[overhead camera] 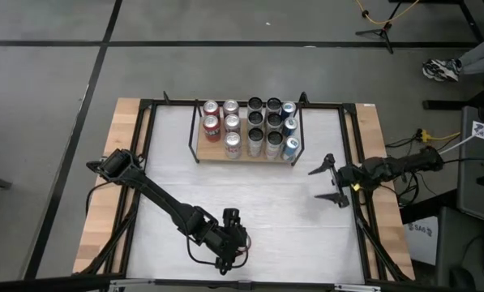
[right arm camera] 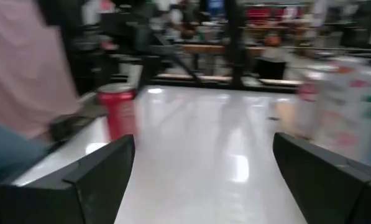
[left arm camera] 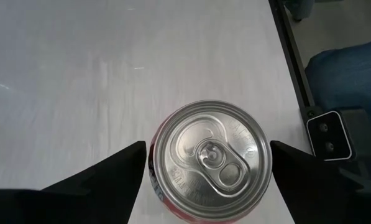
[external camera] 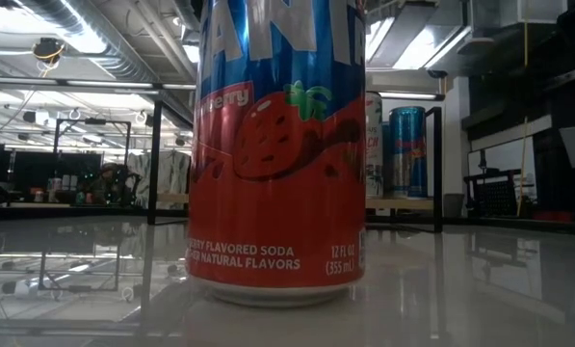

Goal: Place canned beverage on shelf
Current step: Put the red soda can onto the shelf aligned with the other red soda cans

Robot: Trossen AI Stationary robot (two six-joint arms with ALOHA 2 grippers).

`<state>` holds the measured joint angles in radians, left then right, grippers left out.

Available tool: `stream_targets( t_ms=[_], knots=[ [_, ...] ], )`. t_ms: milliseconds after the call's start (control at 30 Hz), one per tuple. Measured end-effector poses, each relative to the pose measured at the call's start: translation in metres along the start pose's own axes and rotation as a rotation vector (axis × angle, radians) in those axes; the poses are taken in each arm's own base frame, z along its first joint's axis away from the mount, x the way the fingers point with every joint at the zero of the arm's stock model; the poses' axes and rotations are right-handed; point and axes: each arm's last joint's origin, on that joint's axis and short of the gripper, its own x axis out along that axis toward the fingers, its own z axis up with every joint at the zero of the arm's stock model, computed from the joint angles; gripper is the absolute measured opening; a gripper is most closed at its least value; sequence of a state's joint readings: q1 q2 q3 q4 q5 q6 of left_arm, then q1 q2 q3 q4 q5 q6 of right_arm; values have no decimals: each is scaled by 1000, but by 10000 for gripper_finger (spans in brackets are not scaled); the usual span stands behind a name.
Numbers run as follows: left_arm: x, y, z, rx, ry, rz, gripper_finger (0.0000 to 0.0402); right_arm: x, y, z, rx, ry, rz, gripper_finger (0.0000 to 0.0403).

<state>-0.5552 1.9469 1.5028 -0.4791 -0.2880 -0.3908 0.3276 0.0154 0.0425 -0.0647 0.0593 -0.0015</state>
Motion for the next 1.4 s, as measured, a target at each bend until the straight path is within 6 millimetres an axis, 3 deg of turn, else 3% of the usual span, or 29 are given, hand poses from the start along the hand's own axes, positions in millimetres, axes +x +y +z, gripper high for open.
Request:
stream_targets(
  t_ms=[100,400,1400],
  knots=[
    [0,0,0,-1,0,0,327,0,-10,0,-2,3,-83,379],
    [0,1,0,0,2,1,328,-2,-22,1,19,-20,-24,379],
    [0,0,0,1,2,1,314,-2,-23,1,31,-17,-40,379]
  ],
)
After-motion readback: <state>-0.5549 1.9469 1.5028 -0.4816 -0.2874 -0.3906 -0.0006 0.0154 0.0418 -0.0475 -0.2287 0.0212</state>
